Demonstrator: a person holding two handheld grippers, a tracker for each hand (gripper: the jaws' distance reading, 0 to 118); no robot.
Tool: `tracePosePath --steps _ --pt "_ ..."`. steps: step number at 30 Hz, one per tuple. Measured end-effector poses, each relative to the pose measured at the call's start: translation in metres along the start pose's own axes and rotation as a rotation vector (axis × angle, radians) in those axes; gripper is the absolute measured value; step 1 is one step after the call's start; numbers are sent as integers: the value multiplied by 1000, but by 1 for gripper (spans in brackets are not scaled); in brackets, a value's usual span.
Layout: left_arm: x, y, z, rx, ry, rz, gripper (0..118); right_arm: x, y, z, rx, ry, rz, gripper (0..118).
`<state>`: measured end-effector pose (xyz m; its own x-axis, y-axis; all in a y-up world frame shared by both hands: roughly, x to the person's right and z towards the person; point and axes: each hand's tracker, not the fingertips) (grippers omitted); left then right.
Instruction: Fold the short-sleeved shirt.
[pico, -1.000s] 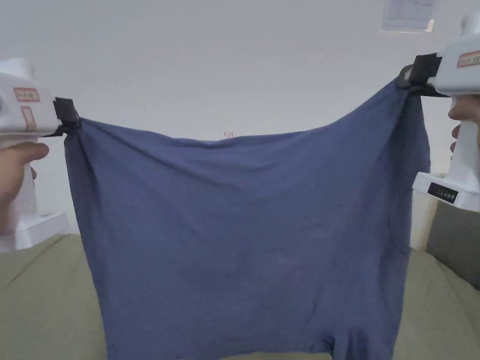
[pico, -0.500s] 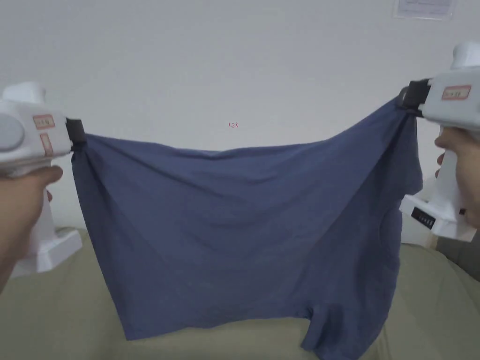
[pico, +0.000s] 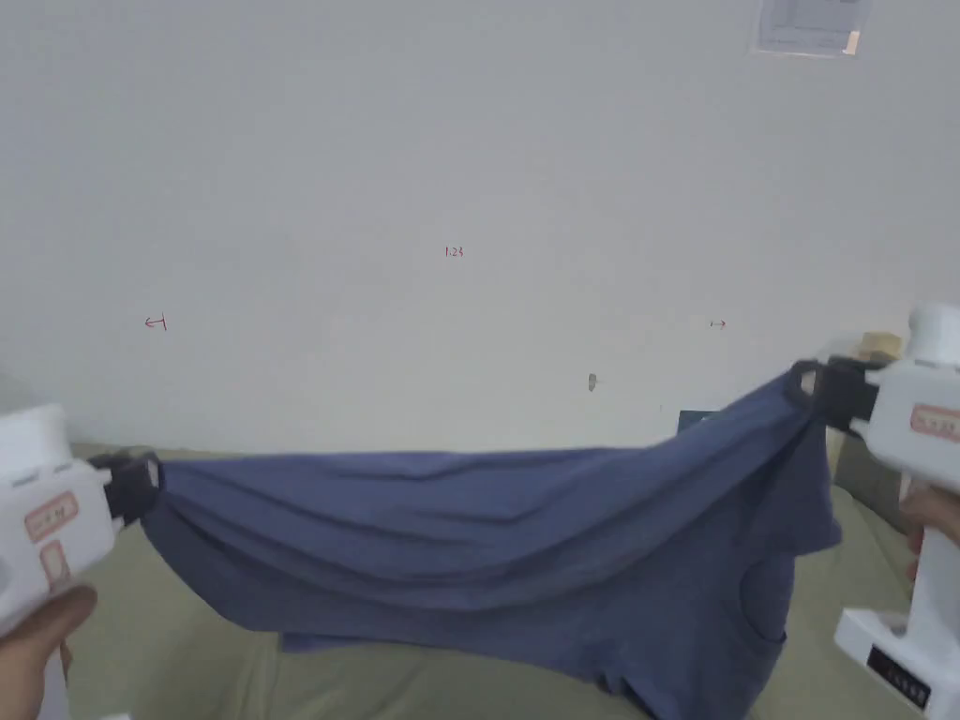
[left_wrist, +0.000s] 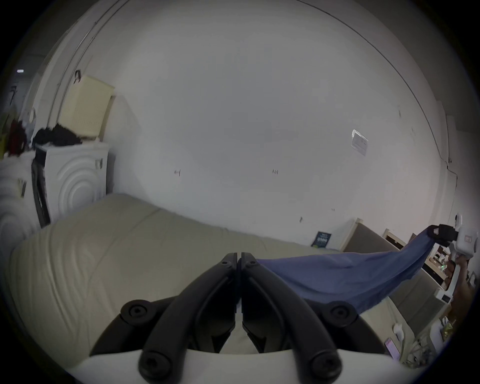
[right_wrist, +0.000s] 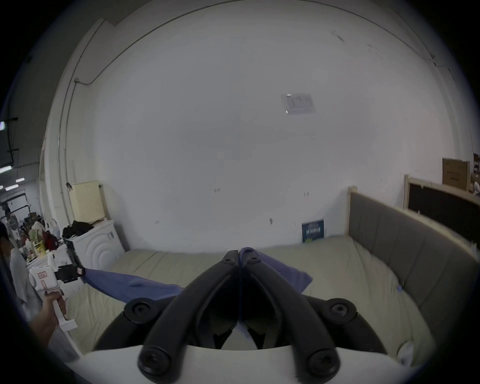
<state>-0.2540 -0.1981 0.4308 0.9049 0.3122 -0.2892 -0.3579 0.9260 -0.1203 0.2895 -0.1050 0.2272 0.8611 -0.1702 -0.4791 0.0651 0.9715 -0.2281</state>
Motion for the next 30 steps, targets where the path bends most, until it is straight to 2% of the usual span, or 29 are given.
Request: tracePosePath --steps 6,8,10,12,14,15,16,17,18,19,20,22,25,26,27,28,29,30 --pt "-23 -114 98 -122 22 79 1 11 -138 103 -144 3 -71 2" --pt "-30 -156 133 -200 28 101 1 12 -188 128 -261 8 -42 2" --pt "-40 -195 160 -248 40 75 1 11 -238 153 -328 -30 -29 2" --pt "-48 -229 176 -314 68 70 1 16 -282 164 -416 -39 -60 2" --pt "-53 -256 179 -404 79 59 2 18 -318 169 -493 -96 -28 5" --pt "-55 -265 179 -463 73 53 2 23 -331 169 -507 -112 -40 17" --pt "-58 -269 179 -474 76 63 3 28 -343 167 -554 -93 -40 50" --pt "-60 -271 180 -501 79 69 9 31 -349 162 -641 -91 -35 91" --pt "-61 -270 185 -471 74 74 51 31 -355 164 -672 -112 -48 118" --pt "-59 -267 190 -457 68 72 100 29 -352 175 -624 -97 -37 117" --pt "-58 -266 195 -457 57 59 118 24 -345 183 -578 -94 -1 117" --pt "-50 -247 225 -370 40 60 118 11 -334 200 -575 -73 9 117" --pt "-37 -234 252 -469 27 -50 118 -4 -336 231 -599 -52 -1 117" --pt "-10 -239 255 -471 26 -90 118 -9 -338 239 -592 -64 0 113" --pt "-3 -244 260 -472 50 -138 118 -15 -340 242 -594 -64 -5 95" --pt "2 -248 263 -485 85 -185 114 -18 -343 247 -587 -63 -21 65" --pt "8 -251 268 -511 119 -225 91 -21 -346 250 -585 -89 -37 30" --pt "-8 -256 257 -524 133 -287 0 -23 -347 250 -593 -134 -30 3"
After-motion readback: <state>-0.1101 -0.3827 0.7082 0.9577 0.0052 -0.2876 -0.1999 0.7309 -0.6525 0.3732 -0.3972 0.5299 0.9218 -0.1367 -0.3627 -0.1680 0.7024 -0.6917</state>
